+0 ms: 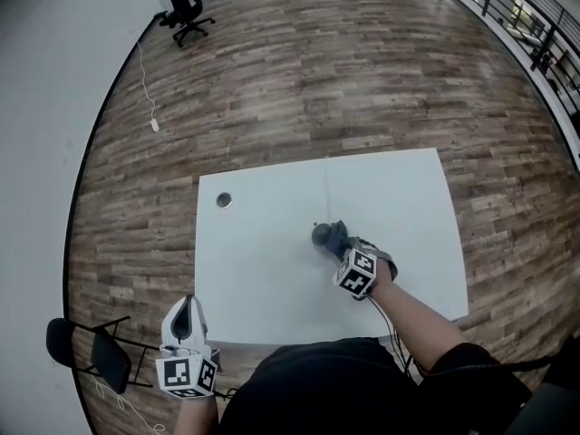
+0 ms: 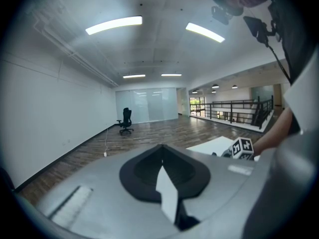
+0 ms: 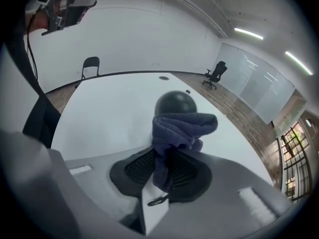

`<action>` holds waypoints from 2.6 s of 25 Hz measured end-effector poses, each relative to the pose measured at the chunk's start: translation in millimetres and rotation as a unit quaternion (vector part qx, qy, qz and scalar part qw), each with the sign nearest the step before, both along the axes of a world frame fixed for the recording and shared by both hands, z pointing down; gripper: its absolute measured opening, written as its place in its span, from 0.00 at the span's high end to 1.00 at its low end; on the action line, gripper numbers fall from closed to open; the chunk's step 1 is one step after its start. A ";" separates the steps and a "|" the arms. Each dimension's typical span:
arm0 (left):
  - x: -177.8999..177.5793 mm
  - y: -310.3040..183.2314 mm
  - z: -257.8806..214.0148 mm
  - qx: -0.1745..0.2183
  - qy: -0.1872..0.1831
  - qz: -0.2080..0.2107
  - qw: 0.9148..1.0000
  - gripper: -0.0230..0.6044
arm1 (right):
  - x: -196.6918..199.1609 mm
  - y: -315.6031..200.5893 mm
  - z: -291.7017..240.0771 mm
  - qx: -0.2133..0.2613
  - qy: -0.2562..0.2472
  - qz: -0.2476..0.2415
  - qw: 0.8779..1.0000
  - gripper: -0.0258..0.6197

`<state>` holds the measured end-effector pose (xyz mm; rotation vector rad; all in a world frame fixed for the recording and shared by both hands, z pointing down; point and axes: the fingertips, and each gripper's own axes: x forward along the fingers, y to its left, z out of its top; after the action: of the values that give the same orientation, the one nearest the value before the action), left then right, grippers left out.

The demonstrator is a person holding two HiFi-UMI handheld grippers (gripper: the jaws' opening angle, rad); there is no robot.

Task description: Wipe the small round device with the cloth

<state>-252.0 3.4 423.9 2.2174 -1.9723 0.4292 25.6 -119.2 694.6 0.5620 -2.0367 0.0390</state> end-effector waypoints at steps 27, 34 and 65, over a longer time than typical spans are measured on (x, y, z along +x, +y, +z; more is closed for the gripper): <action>-16.4 23.8 37.4 0.006 0.079 -0.038 0.996 0.95 | -22.0 -31.5 -73.5 0.071 0.062 -0.057 0.994 0.85; -18.0 40.8 64.0 -0.008 0.111 -0.057 0.992 0.95 | -33.6 -18.6 -65.3 0.131 0.196 -0.174 0.956 0.85; -14.8 43.0 54.9 -0.035 0.071 -0.076 0.994 0.95 | -43.5 -69.5 -116.4 0.149 0.090 -0.219 0.960 0.85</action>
<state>-266.7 46.4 478.8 1.9802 -2.0004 0.3065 -17.9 -188.7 578.2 0.2721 -1.9558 -0.5712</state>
